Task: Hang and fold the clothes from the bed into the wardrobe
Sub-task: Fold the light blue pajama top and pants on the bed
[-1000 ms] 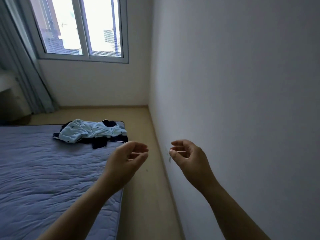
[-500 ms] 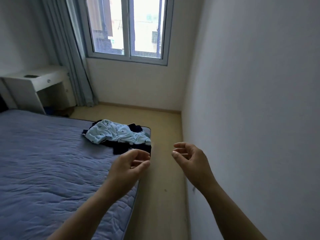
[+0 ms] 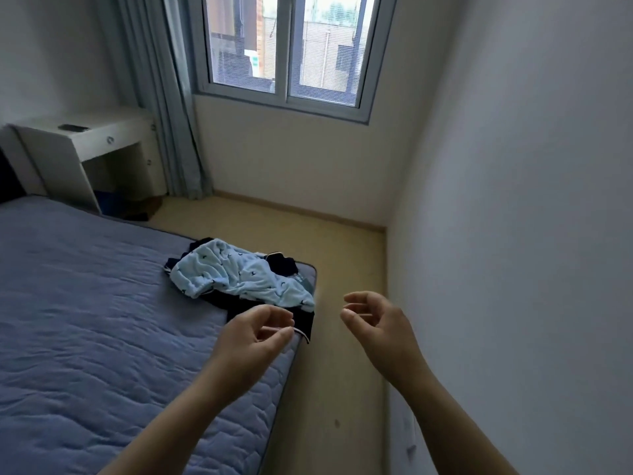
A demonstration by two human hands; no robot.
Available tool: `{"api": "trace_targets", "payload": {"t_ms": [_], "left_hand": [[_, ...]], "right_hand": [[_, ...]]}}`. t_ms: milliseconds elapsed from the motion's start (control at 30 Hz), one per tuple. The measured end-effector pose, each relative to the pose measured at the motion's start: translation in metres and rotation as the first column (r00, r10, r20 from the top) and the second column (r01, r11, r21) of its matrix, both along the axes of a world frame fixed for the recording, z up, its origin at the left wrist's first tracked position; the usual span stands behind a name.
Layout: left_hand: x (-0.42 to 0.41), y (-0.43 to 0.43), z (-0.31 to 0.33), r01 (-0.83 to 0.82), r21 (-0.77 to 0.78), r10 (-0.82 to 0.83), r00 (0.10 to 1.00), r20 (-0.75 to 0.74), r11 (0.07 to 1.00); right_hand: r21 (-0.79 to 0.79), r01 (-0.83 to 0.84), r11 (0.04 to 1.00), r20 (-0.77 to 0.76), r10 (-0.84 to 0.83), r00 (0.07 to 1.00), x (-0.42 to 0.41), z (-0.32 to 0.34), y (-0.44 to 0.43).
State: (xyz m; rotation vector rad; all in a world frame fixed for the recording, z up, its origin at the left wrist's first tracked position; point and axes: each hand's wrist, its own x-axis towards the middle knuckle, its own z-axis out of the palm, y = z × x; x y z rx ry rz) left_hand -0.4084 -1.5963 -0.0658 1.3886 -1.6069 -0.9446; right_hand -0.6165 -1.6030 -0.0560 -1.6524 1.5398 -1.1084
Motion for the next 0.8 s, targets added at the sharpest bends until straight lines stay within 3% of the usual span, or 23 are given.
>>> {"api": "trace_targets", "payload": {"t_ms": [367, 800], "left_hand": [[-0.028, -0.198, -0.019, -0.029, 0.087, 0.031, 0.999, -0.021, 0.996], [-0.097, -0.418, -0.027, -0.162, 0.119, 0.167, 0.985, -0.036, 0.980]], "right_hand": [[0.065, 0.009, 0.998, 0.008, -0.010, 1.000, -0.033, -0.018, -0.202], [0.089, -0.169, 0.982, 0.046, 0.165, 0.985, -0.084, -0.023, -0.462]]}}
